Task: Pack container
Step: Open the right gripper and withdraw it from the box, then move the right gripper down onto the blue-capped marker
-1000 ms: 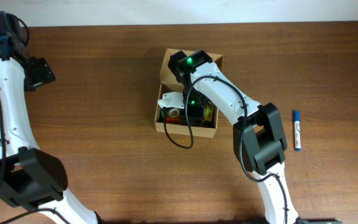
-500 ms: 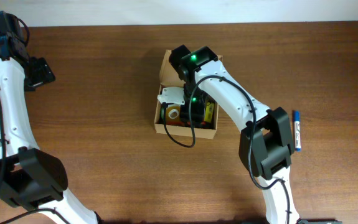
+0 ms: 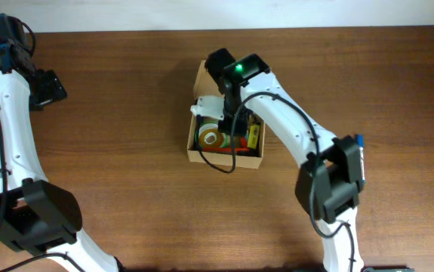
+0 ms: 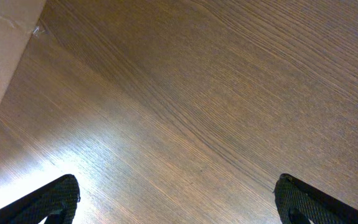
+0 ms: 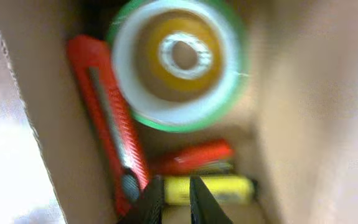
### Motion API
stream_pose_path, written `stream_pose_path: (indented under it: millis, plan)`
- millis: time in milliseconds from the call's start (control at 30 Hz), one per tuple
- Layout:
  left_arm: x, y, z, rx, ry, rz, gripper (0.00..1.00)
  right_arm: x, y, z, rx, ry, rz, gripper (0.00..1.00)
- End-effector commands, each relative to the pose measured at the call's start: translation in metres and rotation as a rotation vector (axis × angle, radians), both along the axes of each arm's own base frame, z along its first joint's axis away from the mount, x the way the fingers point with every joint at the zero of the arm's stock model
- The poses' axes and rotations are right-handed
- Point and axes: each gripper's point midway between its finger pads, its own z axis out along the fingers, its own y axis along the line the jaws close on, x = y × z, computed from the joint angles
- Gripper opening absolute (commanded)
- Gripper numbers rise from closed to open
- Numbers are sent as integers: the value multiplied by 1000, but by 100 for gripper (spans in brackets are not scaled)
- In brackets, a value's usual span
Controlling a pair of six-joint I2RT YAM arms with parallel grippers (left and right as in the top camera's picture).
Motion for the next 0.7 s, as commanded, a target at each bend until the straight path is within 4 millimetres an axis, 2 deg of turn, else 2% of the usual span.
stream_pose_path:
  millis: [0, 100, 233, 300, 333, 400, 500, 600, 667]
  plan:
    - [-5, 1, 11, 7, -19, -9, 100, 21, -14, 77, 64, -220, -168, 15]
    - [-5, 1, 11, 7, -19, -9, 100, 31, -30, 122, 156, -321, -313, 14]
    - [-5, 1, 11, 7, -19, -9, 100, 39, -78, 191, 283, -468, -529, 14]
    - [-5, 1, 11, 7, -19, -9, 99, 39, -117, 219, 328, -530, -667, 14]
    - [-5, 1, 11, 7, -19, -9, 100, 37, -150, 231, 342, -564, -772, 14]
    - [-5, 1, 10, 7, -19, -9, 100, 31, -194, 232, 338, -590, -895, 14]
    - [-5, 1, 11, 7, -19, -9, 100, 16, -244, 212, 324, -595, -1015, 14]
    - [-5, 1, 11, 7, -19, -10, 100, -4, -282, 173, 278, -580, -1120, 15]
    - [-5, 1, 11, 7, -19, -9, 100, -20, -302, 139, 236, -529, -1188, 15]
